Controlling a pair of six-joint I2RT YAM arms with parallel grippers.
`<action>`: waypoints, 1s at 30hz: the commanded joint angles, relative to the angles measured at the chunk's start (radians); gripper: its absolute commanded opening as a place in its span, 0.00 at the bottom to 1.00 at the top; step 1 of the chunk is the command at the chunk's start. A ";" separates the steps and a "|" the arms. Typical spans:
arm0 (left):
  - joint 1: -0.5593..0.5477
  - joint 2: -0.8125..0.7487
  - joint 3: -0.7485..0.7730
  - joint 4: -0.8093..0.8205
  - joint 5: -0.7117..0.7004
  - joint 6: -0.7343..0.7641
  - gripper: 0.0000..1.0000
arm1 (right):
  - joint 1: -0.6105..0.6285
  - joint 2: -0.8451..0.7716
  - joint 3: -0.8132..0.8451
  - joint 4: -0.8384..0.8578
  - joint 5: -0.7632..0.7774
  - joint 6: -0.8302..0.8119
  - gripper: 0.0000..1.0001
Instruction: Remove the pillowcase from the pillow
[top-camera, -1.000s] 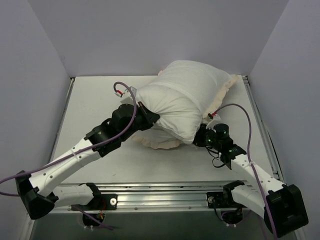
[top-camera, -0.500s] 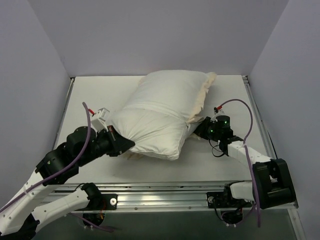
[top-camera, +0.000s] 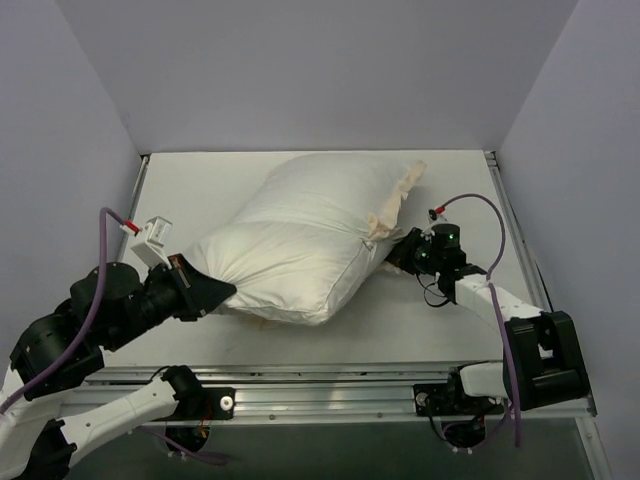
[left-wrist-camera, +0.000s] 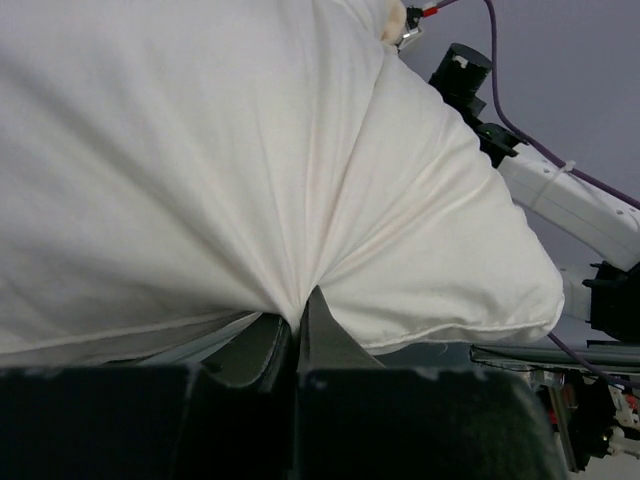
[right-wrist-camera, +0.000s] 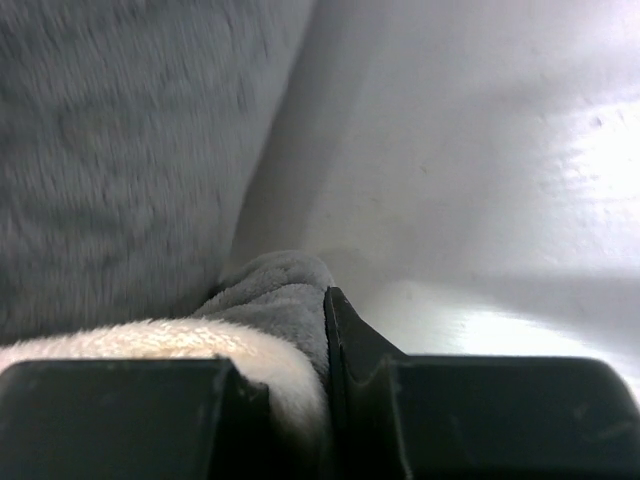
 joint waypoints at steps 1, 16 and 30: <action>-0.005 0.000 0.293 0.148 -0.044 0.127 0.02 | -0.120 0.042 0.054 -0.023 0.414 0.049 0.00; -0.008 -0.027 -0.455 0.428 0.285 -0.181 0.02 | -0.101 -0.147 0.050 -0.190 0.342 -0.012 0.18; -0.071 0.272 -0.096 0.378 0.255 0.186 0.94 | -0.066 -0.341 0.225 -0.508 0.382 -0.084 0.80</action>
